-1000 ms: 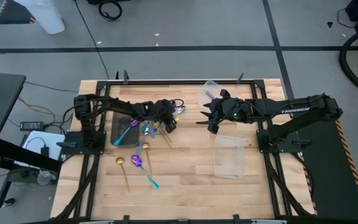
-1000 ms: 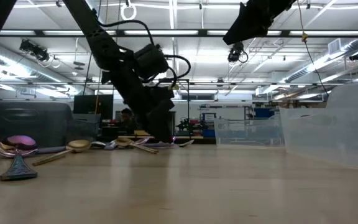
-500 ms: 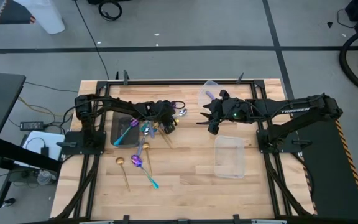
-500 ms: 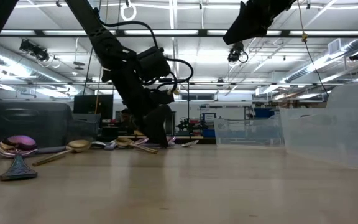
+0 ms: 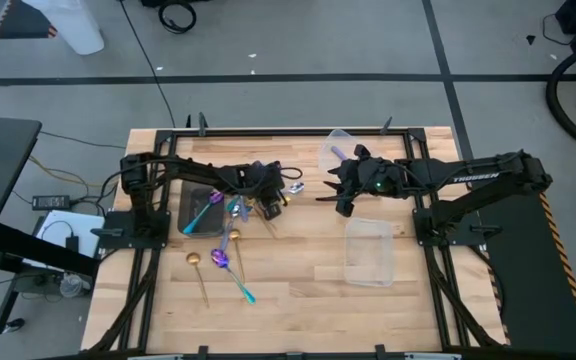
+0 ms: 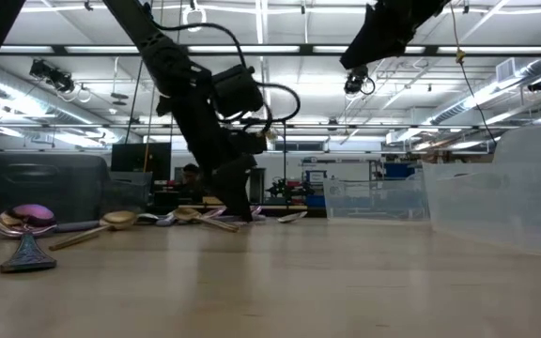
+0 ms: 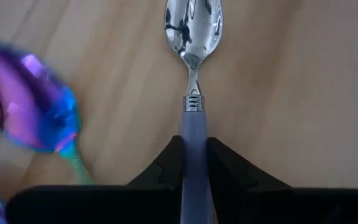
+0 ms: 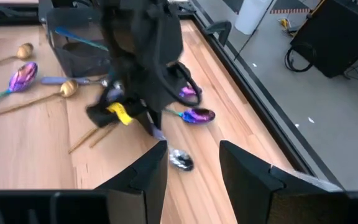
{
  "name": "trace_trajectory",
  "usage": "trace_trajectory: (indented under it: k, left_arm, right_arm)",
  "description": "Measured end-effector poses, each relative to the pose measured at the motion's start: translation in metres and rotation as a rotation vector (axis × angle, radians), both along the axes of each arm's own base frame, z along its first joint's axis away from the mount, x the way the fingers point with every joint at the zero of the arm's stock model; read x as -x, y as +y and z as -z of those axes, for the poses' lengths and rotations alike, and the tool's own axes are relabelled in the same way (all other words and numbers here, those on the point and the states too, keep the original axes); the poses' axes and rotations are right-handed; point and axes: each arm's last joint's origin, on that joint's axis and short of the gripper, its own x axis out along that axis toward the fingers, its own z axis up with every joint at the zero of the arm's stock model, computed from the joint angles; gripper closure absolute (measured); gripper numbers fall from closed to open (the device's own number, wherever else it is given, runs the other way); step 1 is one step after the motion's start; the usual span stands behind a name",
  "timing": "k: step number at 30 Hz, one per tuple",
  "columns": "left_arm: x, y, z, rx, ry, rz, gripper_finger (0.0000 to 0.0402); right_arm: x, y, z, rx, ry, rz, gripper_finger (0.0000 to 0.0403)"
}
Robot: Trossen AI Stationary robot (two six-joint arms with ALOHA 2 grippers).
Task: Sort silverware by color (type)
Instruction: Put the purple spoon into the top transparent bin
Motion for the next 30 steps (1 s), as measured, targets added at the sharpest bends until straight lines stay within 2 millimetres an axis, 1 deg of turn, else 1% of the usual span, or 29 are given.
trace_trajectory:
  k: [3, 6, 9, 12, 17, 21, 26, 30]
  left_arm:
    - [-0.015, -0.004, -0.020, -0.056, -0.053, 0.074, 0.0346]
    - [-0.024, -0.012, -0.030, -0.123, -0.038, 0.146, 0.0346]
    - [-0.035, -0.019, -0.047, -0.257, -0.052, 0.180, 0.0346]
    - [-0.043, -0.026, -0.063, -0.430, -0.026, 0.215, 0.0346]
    - [-0.051, -0.042, -0.078, -0.711, 0.065, 0.309, 0.0346]
    - [-0.055, -0.055, -0.084, -0.912, 0.138, 0.420, 0.0346]
    - [-0.061, -0.073, -0.090, -1.093, 0.185, 0.601, 0.0346]
    - [-0.064, -0.086, -0.096, -1.230, 0.216, 0.730, 0.0346]
  right_arm:
    - [0.008, 0.000, 0.000, -0.031, 0.024, 0.025, 0.0247]
    - [0.012, 0.000, 0.004, -0.052, 0.066, 0.046, 0.0247]
    - [0.012, -0.001, 0.009, -0.023, 0.082, 0.064, 0.0247]
    - [0.013, -0.002, 0.014, 0.010, 0.101, 0.091, 0.0247]
    - [0.013, -0.001, 0.013, 0.033, 0.093, 0.115, 0.0247]
    - [0.013, 0.000, 0.013, -0.028, 0.073, 0.104, 0.0247]
    - [0.012, 0.002, 0.014, -0.121, 0.053, 0.075, 0.0247]
    - [0.010, 0.003, 0.016, -0.163, 0.054, 0.056, 0.0247]
